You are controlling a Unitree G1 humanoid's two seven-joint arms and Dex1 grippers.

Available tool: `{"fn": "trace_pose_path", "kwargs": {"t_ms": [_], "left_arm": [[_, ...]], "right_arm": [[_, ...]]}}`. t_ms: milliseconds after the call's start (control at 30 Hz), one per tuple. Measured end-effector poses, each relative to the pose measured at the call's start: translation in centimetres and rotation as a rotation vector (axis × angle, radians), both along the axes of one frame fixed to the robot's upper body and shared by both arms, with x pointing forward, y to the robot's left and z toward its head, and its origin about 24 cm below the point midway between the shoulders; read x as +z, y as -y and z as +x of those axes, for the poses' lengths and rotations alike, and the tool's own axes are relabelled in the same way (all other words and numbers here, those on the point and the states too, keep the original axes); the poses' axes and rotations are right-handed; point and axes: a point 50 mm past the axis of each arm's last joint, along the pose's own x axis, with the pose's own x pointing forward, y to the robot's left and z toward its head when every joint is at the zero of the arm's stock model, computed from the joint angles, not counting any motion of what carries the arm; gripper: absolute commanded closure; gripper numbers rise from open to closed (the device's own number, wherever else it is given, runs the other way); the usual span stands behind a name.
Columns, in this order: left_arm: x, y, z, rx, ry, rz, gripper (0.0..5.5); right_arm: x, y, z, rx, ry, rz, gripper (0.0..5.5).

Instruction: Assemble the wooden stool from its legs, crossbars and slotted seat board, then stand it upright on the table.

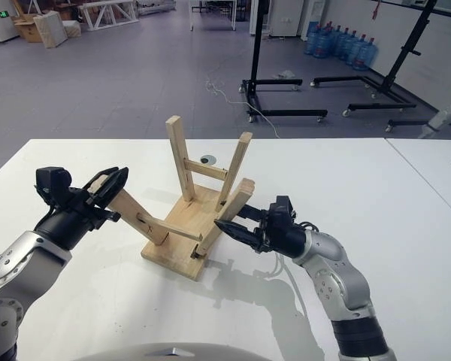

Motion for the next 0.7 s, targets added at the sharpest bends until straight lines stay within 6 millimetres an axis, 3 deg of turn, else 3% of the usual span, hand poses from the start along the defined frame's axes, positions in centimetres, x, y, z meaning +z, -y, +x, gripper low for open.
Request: {"fn": "trace_pose_path", "kwargs": {"t_ms": [233, 400, 700], "left_arm": [[0.0, 0.4, -0.2, 0.006, 0.0, -0.009, 4.43], [-0.2, 0.1, -0.4, 0.025, -0.003, -0.028, 4.43], [-0.1, -0.1, -0.5, 0.027, -0.016, -0.023, 4.43]], "right_arm": [[-0.3, -0.1, 0.2, 0.022, -0.029, -0.002, 3.45], [-0.8, 0.0, -1.4, -0.008, -0.051, -0.003, 3.45], [-0.6, -0.6, -1.4, -0.116, 0.082, -0.075, 3.45]]}}
